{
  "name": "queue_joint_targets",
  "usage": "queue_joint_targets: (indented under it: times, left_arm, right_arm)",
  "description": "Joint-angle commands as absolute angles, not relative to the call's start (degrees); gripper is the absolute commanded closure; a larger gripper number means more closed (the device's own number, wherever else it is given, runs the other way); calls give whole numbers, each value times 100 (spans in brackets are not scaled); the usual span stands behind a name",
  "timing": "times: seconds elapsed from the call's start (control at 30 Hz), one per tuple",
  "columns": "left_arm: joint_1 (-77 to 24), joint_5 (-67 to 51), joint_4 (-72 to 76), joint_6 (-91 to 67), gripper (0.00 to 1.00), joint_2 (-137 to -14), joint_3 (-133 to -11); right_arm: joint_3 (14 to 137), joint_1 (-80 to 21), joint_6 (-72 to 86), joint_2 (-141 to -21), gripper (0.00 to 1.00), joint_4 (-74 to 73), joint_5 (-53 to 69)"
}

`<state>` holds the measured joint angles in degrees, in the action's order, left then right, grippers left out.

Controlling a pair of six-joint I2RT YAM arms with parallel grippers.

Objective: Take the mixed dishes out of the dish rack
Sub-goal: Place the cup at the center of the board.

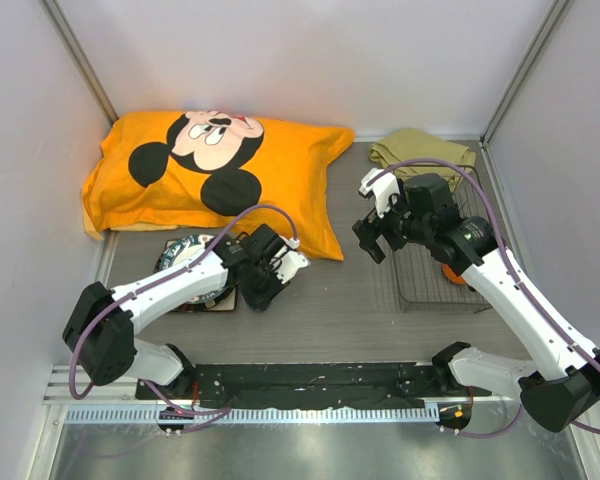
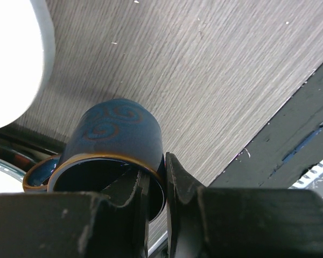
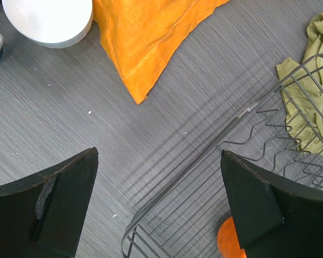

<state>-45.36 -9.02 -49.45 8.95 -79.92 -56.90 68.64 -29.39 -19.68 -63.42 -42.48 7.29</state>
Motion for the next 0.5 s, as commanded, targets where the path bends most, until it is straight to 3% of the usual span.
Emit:
queue_joint_targets:
  times: [0.0, 0.47]
  left_arm:
    - [-4553, -1160, -4676, 817, 100, -7972, -5783]
    - [-4570, -1195, -4720, 800, 100, -8235, -5809]
  right_arm:
    - [6961, -2918, -2048, -6328, 0, -4175, 624]
    - [6943, -2918, -2127, -6258, 0, -4227, 571]
